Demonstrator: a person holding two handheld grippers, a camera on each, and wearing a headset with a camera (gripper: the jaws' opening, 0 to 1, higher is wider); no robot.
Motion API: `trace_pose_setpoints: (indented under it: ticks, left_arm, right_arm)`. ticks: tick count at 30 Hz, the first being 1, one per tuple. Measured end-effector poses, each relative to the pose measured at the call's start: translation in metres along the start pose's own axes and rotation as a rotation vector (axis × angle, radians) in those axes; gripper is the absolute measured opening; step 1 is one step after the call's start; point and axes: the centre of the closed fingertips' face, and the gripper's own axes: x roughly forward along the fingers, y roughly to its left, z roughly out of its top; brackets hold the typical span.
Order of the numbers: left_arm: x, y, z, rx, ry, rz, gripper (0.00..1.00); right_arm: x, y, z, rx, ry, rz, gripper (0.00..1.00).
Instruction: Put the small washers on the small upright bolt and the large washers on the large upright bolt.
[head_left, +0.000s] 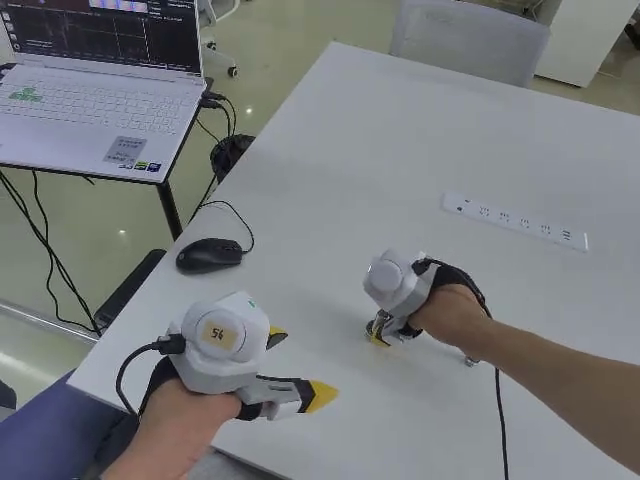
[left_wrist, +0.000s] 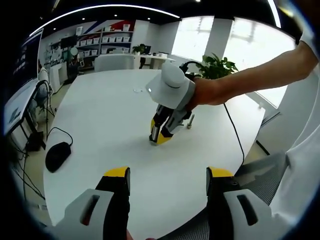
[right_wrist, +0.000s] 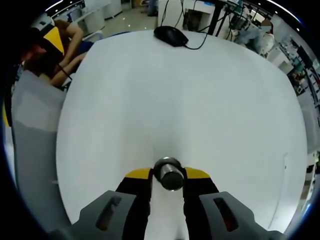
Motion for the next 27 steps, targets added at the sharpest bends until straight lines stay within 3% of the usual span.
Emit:
trace_pose_setpoints:
  ticks: [6,14,17,21,27]
  left_arm:
    - [0.002,-0.002,0.002,0.007,0.001,-0.005,0.61]
    - [0.005,-0.003,0.002,0.015,0.002,-0.012,0.61]
    - [0.006,-0.003,0.004,0.021,0.003,-0.017,0.61]
    - [0.008,-0.004,0.006,0.032,0.007,-0.024,0.61]
    - [0.011,-0.005,0.010,0.048,0.011,-0.035,0.61]
  right_arm:
    - [-0.003,0.002,-0.001,0.012,-0.004,0.001,0.25]
    - [-0.019,0.008,-0.007,0.103,-0.083,-0.003,0.30]
    - [-0.026,0.017,-0.009,0.145,-0.130,0.020,0.35]
    - [-0.035,0.024,-0.021,0.171,-0.150,-0.005,0.37]
    - [-0.053,0.036,-0.037,0.233,-0.231,-0.034,0.38]
